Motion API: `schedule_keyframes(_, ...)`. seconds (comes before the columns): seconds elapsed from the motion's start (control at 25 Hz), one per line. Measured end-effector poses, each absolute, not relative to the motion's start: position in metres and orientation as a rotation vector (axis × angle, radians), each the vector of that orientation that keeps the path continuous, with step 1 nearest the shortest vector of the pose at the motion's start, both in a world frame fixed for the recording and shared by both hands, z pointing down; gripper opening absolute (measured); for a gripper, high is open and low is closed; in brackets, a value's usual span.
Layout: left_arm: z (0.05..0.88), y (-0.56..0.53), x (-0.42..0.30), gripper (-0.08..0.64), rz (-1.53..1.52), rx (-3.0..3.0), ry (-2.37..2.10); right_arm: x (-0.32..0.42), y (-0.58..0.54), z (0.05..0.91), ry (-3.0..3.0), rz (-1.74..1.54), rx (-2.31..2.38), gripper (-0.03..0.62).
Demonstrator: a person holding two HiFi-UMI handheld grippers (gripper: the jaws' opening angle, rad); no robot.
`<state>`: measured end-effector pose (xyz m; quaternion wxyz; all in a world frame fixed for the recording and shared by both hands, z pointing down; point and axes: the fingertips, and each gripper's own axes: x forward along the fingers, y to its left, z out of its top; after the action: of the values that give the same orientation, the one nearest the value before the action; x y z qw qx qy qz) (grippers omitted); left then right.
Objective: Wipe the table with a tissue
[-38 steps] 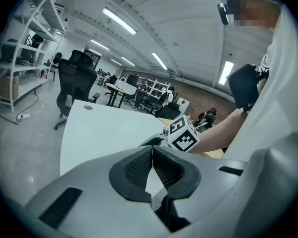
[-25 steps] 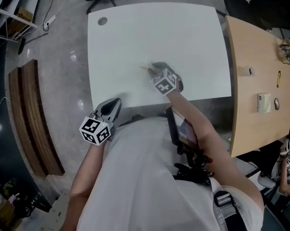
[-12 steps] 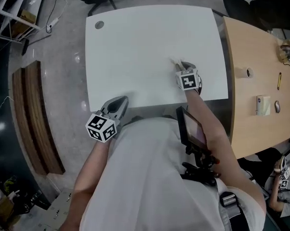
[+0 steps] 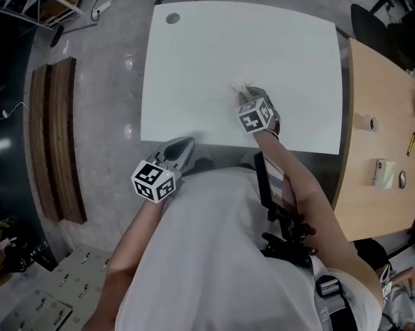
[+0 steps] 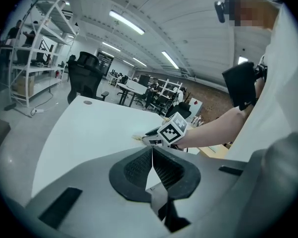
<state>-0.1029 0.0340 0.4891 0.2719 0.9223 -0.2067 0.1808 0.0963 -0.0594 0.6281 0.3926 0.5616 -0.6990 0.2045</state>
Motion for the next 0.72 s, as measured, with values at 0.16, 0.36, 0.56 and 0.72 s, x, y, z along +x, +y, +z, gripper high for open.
schedule_keyframes(0.16, 0.489, 0.03, -0.127, 0.008, 0.474, 2.461, -0.631, -0.006, -0.064, 0.627, -1.961, 0.406, 1.094, 0.091)
schedule_keyframes(0.36, 0.486, 0.024, -0.132, 0.008, 0.454, 2.466, -0.634, -0.067, -0.021, 0.625, -2.115, 0.469, 0.746, 0.091)
schedule_keyframes(0.56, 0.483, 0.02, -0.116, 0.008, 0.431, 2.487, -0.572, -0.035, 0.01, 0.599, -2.249, 0.599, 0.836, 0.091)
schedule_keyframes(0.72, 0.486, 0.021, -0.094, 0.008, 0.429, 2.506, -0.505, 0.033, 0.029, 0.566, -2.308, 0.701, 1.155, 0.091)
